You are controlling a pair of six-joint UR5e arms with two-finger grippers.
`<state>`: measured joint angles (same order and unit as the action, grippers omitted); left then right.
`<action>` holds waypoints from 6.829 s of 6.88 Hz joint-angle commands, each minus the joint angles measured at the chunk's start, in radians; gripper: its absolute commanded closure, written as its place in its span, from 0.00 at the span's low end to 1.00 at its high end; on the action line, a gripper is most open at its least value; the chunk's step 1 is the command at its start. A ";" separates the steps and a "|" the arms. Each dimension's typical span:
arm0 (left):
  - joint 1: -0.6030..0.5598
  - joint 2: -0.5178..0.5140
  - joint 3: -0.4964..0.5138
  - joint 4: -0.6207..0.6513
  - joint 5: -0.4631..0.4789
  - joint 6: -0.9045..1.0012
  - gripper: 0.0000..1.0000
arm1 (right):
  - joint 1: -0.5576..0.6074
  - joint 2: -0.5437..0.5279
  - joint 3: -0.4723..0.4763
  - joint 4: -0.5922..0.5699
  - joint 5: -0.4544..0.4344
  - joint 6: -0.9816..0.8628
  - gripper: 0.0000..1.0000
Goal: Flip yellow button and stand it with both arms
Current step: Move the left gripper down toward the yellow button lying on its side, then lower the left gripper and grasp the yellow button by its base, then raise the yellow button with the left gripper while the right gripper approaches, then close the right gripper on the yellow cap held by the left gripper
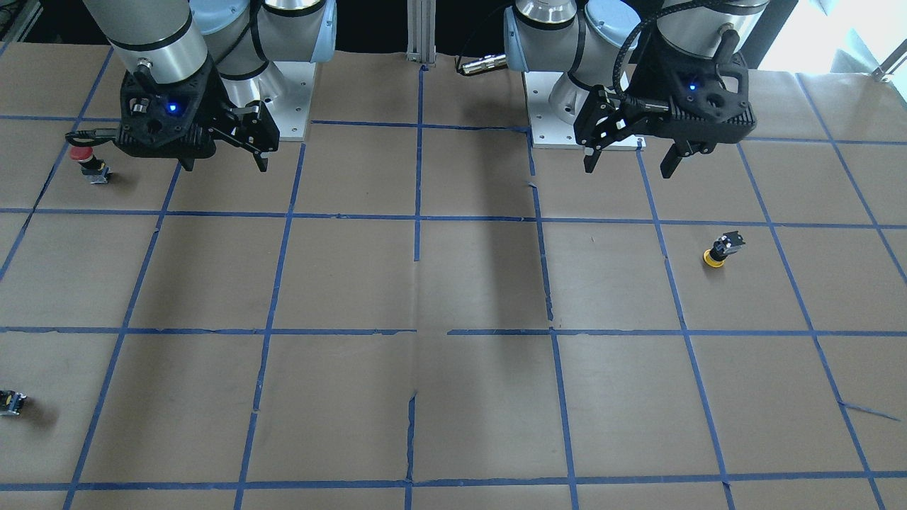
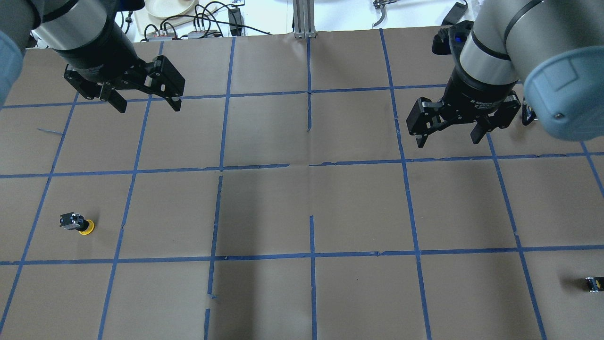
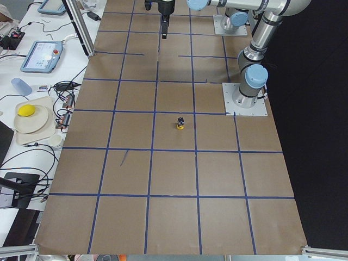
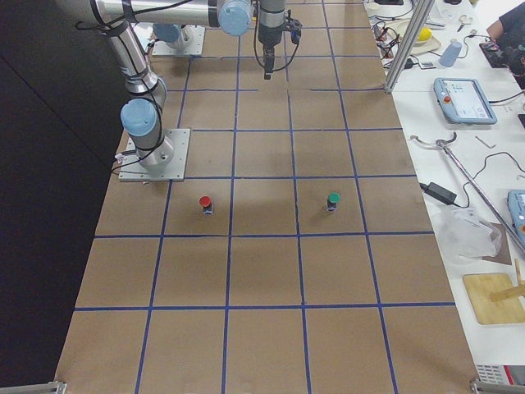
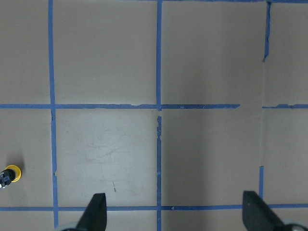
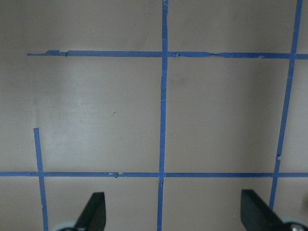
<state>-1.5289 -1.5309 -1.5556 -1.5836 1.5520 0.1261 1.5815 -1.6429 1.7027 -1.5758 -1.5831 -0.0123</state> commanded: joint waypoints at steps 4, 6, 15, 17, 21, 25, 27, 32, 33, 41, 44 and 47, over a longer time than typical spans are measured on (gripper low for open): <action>0.411 -0.021 -0.206 0.055 0.030 0.467 0.01 | 0.000 0.000 0.000 0.000 0.000 0.000 0.00; 0.493 -0.047 -0.338 0.240 0.037 0.471 0.04 | 0.000 0.000 0.000 0.000 0.000 0.000 0.00; 0.668 -0.222 -0.520 0.568 0.072 0.351 0.07 | 0.000 -0.002 0.025 -0.003 -0.041 0.000 0.00; 0.670 -0.229 -0.537 0.595 0.076 0.369 0.14 | -0.001 0.005 0.025 -0.004 -0.044 0.003 0.00; 0.671 -0.222 -0.538 0.600 0.077 0.371 0.76 | -0.023 -0.018 -0.093 0.013 0.021 0.003 0.00; 0.636 -0.222 -0.439 0.535 -0.013 0.527 0.80 | -0.023 0.000 -0.153 0.137 0.220 0.162 0.00; 0.491 -0.172 -0.377 0.280 -0.172 0.540 0.80 | -0.021 0.000 -0.153 0.142 0.238 0.233 0.00; 0.262 -0.022 -0.377 -0.099 -1.001 0.424 0.82 | -0.055 0.040 -0.152 0.132 0.570 0.530 0.00; 0.195 0.009 -0.377 -0.096 -1.141 0.312 0.82 | -0.087 0.057 -0.150 0.135 0.680 0.617 0.00; 0.084 0.052 -0.380 -0.064 -1.610 0.107 0.82 | -0.137 0.055 -0.115 0.142 1.103 0.903 0.00; 0.084 0.049 -0.380 -0.064 -1.610 0.106 0.82 | -0.112 0.052 -0.101 0.149 1.169 0.957 0.00; 0.084 0.048 -0.382 -0.062 -1.612 0.112 0.82 | -0.074 0.052 -0.069 0.145 1.189 0.968 0.00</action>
<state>-1.4450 -1.4830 -1.9366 -1.6461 -0.0587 0.2349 1.4910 -1.5916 1.6286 -1.4298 -0.4078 0.9468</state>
